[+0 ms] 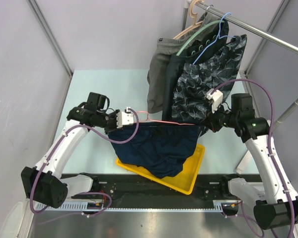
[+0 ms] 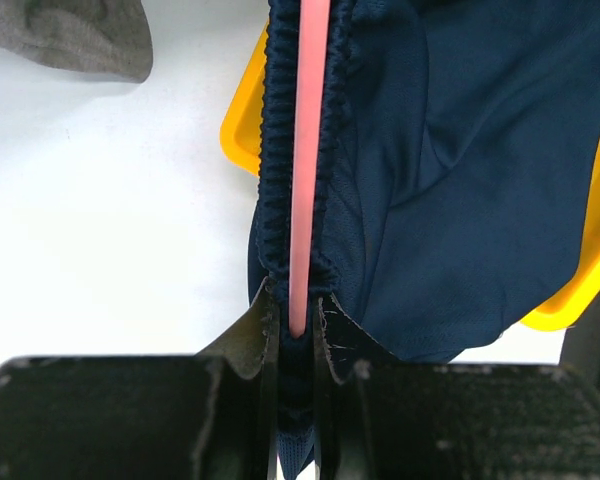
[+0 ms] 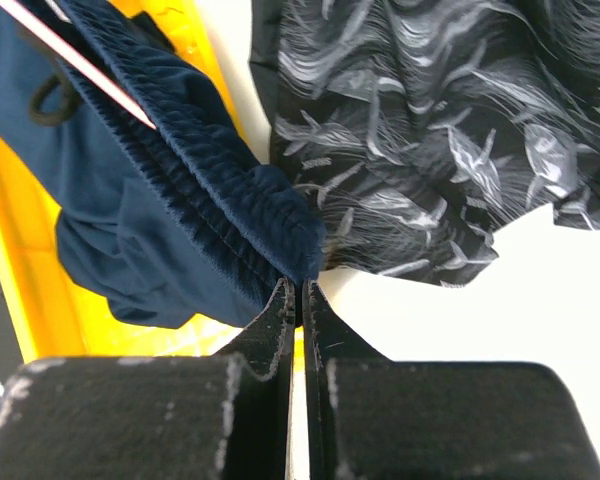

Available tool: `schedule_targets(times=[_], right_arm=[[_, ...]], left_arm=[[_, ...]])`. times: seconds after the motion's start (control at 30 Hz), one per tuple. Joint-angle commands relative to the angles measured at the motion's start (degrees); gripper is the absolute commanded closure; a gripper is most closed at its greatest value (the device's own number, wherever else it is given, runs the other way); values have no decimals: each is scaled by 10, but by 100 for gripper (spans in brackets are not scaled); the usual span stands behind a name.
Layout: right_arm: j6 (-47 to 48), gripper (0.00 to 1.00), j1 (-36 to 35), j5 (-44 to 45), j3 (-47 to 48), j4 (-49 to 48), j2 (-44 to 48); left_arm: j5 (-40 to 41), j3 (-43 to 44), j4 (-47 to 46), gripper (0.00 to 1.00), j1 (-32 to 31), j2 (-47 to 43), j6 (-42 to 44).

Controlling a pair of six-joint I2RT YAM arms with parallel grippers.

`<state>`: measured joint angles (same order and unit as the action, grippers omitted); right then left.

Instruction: Place the shorts on the hanger

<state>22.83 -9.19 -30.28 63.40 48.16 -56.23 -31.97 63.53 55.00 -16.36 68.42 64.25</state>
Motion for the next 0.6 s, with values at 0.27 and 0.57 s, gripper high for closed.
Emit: schedule_targets(times=[0.27,0.57], right_arm=[[-12,100,-16,27,43,-12,2],[1,81,-47,28,44,10,-29]], left_arm=[[117,40,34,100,-34,34,-18],[32,95,31,100,-86,31,-72]])
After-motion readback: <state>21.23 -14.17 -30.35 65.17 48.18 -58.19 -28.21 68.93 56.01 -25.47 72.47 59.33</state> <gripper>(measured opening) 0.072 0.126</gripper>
